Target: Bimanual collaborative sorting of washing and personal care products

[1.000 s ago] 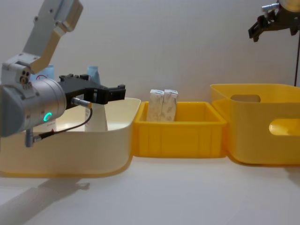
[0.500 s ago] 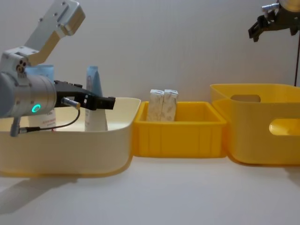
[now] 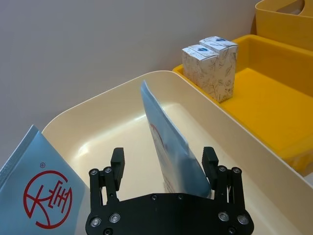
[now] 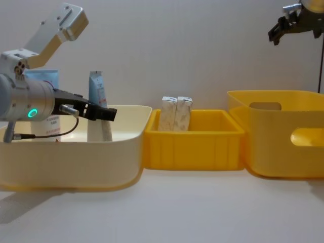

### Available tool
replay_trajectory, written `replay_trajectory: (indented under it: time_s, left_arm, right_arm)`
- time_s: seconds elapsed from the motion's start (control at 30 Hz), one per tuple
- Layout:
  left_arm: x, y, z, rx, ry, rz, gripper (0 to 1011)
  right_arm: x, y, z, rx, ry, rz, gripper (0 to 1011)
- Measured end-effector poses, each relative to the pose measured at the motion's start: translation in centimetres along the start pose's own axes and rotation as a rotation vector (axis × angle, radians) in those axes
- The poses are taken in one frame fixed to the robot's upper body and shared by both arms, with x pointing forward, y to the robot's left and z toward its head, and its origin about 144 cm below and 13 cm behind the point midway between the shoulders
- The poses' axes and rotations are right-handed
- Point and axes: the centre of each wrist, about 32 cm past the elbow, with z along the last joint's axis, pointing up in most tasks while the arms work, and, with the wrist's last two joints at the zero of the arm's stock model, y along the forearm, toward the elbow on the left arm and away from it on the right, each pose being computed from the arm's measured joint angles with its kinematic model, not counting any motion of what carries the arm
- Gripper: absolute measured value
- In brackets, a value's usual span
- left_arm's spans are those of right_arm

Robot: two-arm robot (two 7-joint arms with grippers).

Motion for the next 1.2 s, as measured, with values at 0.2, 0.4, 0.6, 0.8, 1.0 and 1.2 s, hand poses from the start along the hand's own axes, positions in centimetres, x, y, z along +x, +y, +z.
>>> replay_trajectory:
  time_s: [0.2,0.4,0.6,0.8,1.0,1.2]
  left_arm:
    - [0.26,-0.12,0.09,0.01,-0.002,0.001,906]
    - [0.43,-0.2,0.15,0.017,-0.003,0.001,703]
    - [0.53,-0.24,0.2,0.02,-0.004,0.001,530]
    - [0.6,-0.26,0.2,0.023,-0.005,0.001,415]
    - [0.65,-0.28,0.21,0.024,-0.005,0.002,374]
    - [0.67,-0.28,0.22,0.025,-0.005,0.002,336]
  right_arm:
    - [0.0,0.0,0.0,0.0,0.0,0.0,1001]
    - [0.0,0.0,0.0,0.0,0.0,0.0,1001]
    - [0.0,0.0,0.0,0.0,0.0,0.0,1001]
    - [0.0,0.0,0.0,0.0,0.0,0.0,1001]
    - [0.0,0.0,0.0,0.0,0.0,0.0,1001]
    - [0.0,0.0,0.0,0.0,0.0,0.0,1001]
